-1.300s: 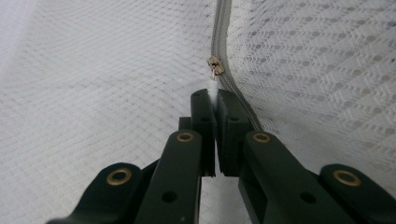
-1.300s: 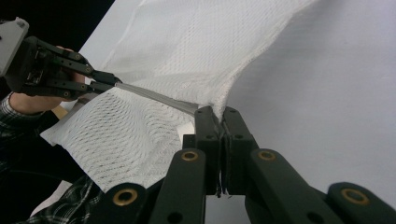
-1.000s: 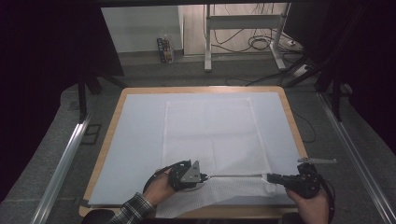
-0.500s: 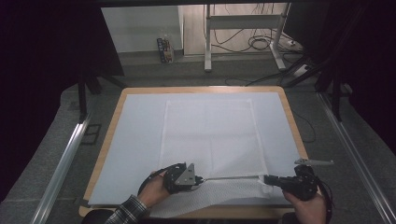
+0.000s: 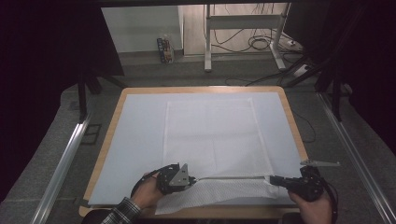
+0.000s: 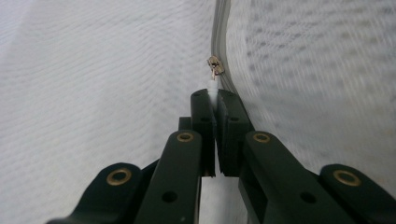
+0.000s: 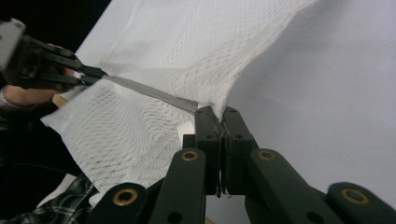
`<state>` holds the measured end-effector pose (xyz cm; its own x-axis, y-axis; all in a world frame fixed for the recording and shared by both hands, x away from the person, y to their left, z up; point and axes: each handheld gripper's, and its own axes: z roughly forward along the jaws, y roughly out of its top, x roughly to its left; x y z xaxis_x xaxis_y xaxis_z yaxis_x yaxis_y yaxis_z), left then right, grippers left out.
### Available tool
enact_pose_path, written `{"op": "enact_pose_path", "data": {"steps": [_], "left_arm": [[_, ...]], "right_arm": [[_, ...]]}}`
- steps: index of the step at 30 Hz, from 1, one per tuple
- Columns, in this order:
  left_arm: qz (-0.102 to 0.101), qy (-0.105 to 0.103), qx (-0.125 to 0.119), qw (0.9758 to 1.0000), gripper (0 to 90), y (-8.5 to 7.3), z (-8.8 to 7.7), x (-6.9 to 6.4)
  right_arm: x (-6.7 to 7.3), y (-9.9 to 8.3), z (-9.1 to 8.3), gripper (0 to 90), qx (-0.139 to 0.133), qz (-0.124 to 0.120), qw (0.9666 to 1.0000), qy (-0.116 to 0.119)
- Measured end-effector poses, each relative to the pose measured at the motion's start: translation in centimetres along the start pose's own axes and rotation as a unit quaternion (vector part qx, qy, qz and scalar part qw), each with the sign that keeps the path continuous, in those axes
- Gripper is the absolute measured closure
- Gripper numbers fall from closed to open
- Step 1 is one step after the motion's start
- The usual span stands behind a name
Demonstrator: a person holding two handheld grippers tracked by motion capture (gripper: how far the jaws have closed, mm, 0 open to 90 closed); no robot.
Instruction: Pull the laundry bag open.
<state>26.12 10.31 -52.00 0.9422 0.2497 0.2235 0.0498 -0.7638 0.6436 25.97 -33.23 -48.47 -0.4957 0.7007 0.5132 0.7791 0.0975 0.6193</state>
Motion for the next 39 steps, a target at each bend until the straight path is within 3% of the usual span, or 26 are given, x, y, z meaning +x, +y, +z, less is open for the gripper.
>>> {"op": "enact_pose_path", "data": {"steps": [10, 26, 39], "left_arm": [[-0.012, 0.001, -0.002, 0.9999, 87.6, -1.4, -1.5, 0.0], [-0.021, 0.008, 0.011, 0.9997, 87.6, -2.3, -1.8, 0.1], [-0.039, 0.014, 0.003, 0.9991, 87.5, -3.7, -3.4, -0.1]], "right_arm": [[0.2, 0.0, 0.6, 86.3, 0.014, -0.002, 0.9998, 0.014], [-0.1, 0.0, 0.2, 86.1, 0.008, -0.004, 1.0000, 0.002], [-0.1, 0.0, 0.3, 86.1, 0.011, -0.009, 0.9999, 0.006]]}}
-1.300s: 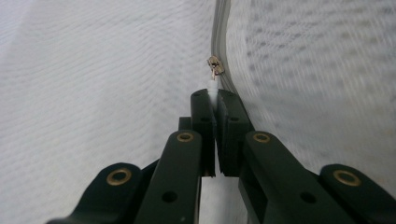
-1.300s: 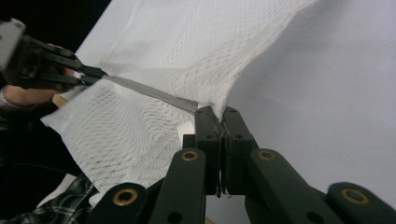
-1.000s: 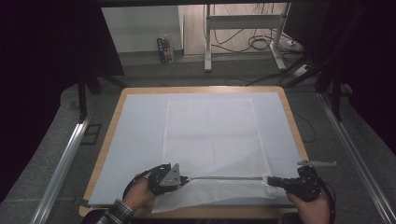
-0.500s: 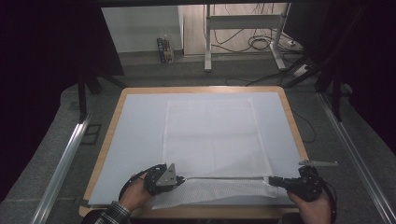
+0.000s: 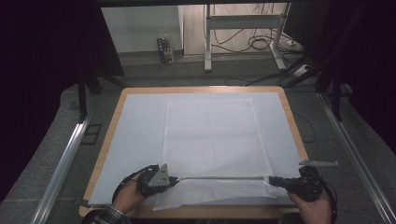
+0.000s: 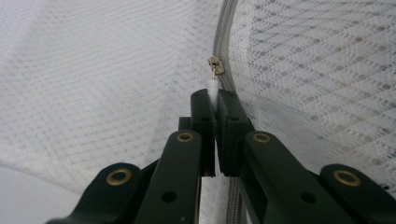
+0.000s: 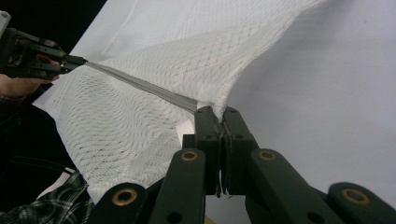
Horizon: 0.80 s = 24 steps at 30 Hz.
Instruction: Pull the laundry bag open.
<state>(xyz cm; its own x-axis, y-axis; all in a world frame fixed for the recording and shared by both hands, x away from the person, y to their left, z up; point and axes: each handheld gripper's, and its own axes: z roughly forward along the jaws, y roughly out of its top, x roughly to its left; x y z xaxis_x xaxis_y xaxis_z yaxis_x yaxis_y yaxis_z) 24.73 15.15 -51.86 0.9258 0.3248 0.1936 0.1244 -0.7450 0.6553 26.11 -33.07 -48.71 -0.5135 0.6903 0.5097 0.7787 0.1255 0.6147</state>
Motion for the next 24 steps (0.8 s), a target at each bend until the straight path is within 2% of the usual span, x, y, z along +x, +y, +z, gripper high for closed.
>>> {"op": "enact_pose_path", "data": {"steps": [9, 13, 18, 24], "left_arm": [[-0.002, 0.002, 0.001, 1.0000, 87.5, -0.7, -0.5, -0.1], [-0.011, 0.011, 0.006, 0.9999, 87.5, -1.6, -1.2, 0.0], [-0.025, 0.013, 0.001, 0.9996, 87.5, -2.5, -1.9, 0.1], [-0.032, 0.024, 0.003, 0.9992, 87.5, -3.3, -2.7, 0.2]], "right_arm": [[0.1, 0.0, 0.1, 86.2, -0.001, 0.000, 1.0000, -0.004], [0.1, 0.0, 0.0, 86.2, -0.001, 0.001, 1.0000, -0.009], [0.1, 0.0, 0.1, 86.2, -0.001, 0.002, 1.0000, -0.006], [0.2, 0.0, 0.1, 86.3, -0.002, 0.003, 1.0000, -0.006]]}}
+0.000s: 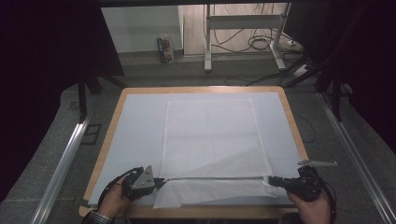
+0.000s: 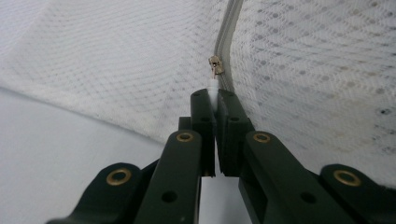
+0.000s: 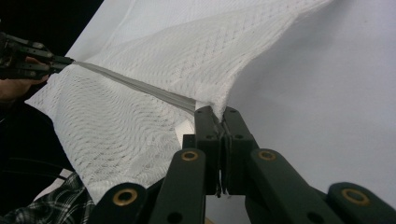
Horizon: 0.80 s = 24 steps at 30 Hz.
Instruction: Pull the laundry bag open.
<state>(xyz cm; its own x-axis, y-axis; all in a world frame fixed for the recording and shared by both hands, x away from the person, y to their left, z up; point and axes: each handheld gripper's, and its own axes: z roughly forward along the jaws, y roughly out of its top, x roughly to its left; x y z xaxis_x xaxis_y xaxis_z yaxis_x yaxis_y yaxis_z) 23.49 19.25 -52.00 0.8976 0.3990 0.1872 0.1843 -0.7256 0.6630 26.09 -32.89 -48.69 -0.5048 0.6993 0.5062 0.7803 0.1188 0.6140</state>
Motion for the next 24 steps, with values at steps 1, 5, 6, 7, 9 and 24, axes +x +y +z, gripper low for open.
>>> {"op": "enact_pose_path", "data": {"steps": [1, 5, 6, 7, 9, 24], "left_arm": [[0.000, 0.000, 0.001, 1.0000, 87.5, -0.1, -0.1, 0.0], [-0.009, 0.011, 0.010, 0.9998, 87.5, -1.0, -0.6, 0.1], [-0.011, 0.015, 0.013, 0.9997, 87.5, -1.2, -0.8, 0.1], [-0.016, 0.022, 0.018, 0.9995, 87.5, -1.6, -1.0, 0.2], [-0.020, 0.024, 0.018, 0.9994, 87.6, -1.9, -1.2, 0.3], [-0.027, 0.003, 0.032, 0.9991, 85.5, -2.9, -1.3, 0.1]], "right_arm": [[0.0, 0.0, 0.0, 86.3, 0.000, -0.001, 1.0000, -0.002], [0.0, 0.0, -0.1, 86.3, -0.005, 0.000, 1.0000, -0.008], [-0.1, 0.0, -0.2, 86.3, -0.004, 0.001, 0.9999, -0.012], [-0.1, 0.0, -0.3, 86.3, -0.007, 0.002, 0.9998, -0.017], [-0.3, 0.0, -0.5, 86.3, -0.009, 0.003, 0.9997, -0.022], [-0.2, -0.1, 0.0, 85.1, 0.021, -0.007, 0.9997, -0.009]]}}
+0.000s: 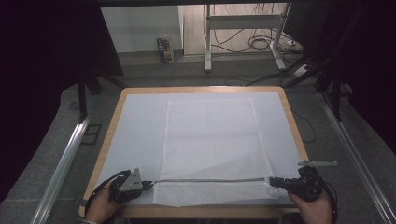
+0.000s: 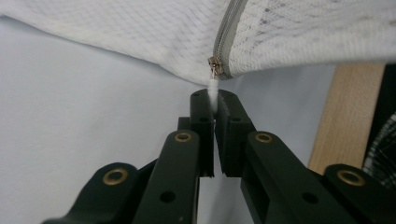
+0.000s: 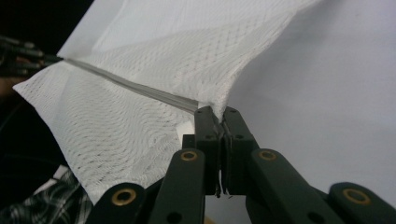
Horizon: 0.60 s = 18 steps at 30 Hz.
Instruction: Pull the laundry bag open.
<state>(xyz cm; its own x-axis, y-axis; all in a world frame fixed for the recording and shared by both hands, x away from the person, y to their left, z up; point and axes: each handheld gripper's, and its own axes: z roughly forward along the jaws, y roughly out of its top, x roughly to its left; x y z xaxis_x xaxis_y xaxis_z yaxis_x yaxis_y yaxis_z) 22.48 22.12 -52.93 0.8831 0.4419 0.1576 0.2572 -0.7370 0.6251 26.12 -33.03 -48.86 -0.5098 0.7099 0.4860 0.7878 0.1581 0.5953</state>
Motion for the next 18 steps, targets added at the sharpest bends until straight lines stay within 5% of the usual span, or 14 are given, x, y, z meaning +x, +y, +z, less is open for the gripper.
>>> {"op": "enact_pose_path", "data": {"steps": [11, 15, 18], "left_arm": [[-0.017, 0.006, -0.002, 0.9998, 75.5, -0.5, -0.4, 0.2], [-0.029, 0.016, -0.006, 0.9994, 67.2, -0.5, -0.4, 0.3], [-0.078, 0.047, -0.014, 0.9957, 55.4, -0.3, -0.1, 1.2]], "right_arm": [[0.0, -0.1, -0.2, 75.7, 0.006, -0.010, 0.9999, -0.012], [-0.3, -0.1, -1.1, 65.2, -0.007, -0.010, 0.9992, -0.038], [-0.5, 0.1, -1.5, 60.9, -0.016, -0.014, 0.9978, -0.063]]}}
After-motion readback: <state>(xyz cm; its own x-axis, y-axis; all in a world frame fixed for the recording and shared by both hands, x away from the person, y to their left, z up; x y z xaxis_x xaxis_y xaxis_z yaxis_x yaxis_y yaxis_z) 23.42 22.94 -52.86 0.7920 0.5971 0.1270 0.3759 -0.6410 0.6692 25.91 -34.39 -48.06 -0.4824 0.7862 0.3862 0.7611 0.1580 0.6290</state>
